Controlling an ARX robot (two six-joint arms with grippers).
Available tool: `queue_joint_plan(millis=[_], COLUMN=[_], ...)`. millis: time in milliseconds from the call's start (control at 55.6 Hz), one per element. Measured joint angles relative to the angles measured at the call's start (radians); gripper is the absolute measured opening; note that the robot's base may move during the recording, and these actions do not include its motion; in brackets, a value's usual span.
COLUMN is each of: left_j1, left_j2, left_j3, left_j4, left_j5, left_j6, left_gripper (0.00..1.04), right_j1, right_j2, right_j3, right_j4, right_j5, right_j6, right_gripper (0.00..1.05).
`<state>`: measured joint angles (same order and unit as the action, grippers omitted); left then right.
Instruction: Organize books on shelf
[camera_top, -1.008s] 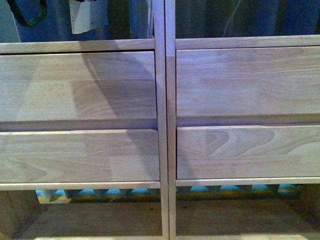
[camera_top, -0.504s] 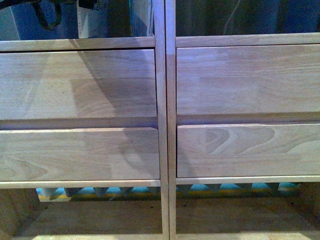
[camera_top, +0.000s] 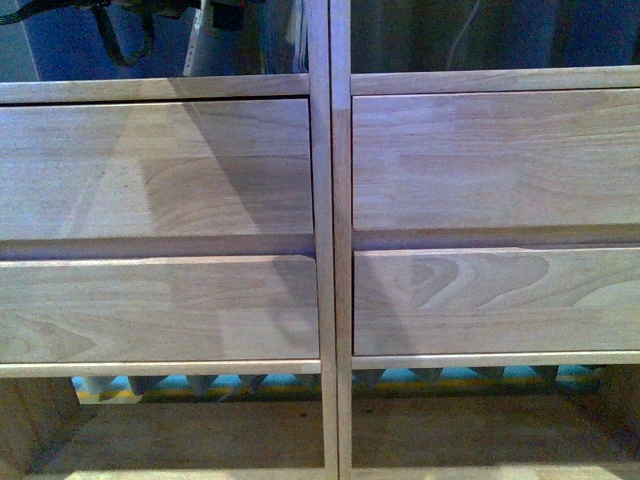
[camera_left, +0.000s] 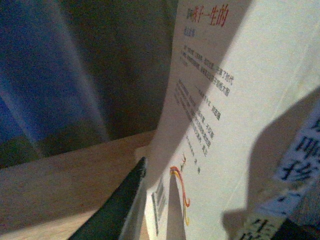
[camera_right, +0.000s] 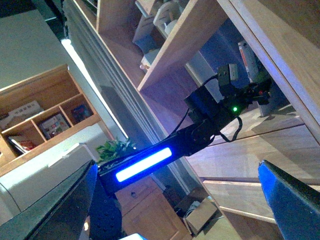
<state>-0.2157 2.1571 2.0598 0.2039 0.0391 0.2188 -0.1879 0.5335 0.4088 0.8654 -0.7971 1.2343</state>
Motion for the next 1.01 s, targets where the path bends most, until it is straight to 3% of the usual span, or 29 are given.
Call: queue_joint_plan(millis=[234,414,540,648,756,864,1008], left_j1=[-0.005,-0.014,-0.003,0.027,0.075,0.137,0.255], left_j2=[-0.145,-0.333,-0.539,-0.690,-0.887,-1.073,-1.313], left_j3=[-0.189,-0.412,-0.656,-0.826,-1.017,-1.175,-1.343], left_j4=[0.076,0.131,0.199,0.254,0.282,0.291,0.259], left_j5=[0.083,0.141,0.137,0.142,0.171,0.245,0.385], left_j6=[-0.032,-0.099,-0.134,-0.147,-0.159,-0.175,-0.233], left_gripper=[0.99,0.97,0.97,0.97,0.97,0.97,0.97], right_j1=[0.003,0.055,0.108,0.185,0.304,0.336,0.322], right_j2=[-0.013,-0.052,-0.089,-0.123,-0.128,-0.114,-0.113], right_j3=[0.000,0.002,0.021,0.045,0.060,0.042,0.026], right_j4=[-0.003,-0.075,-0.203,-0.397,-0.618,-0.668,-0.674], right_j5=[0.006,0.032,0.092,0.242,0.488,0.686,0.808], right_j6=[-0.001,-0.048,-0.167,-0.378,-0.701,-1.025,-1.235], right_gripper=[0.98,0.98,0.98,0.98,0.98,0.98,0.98])
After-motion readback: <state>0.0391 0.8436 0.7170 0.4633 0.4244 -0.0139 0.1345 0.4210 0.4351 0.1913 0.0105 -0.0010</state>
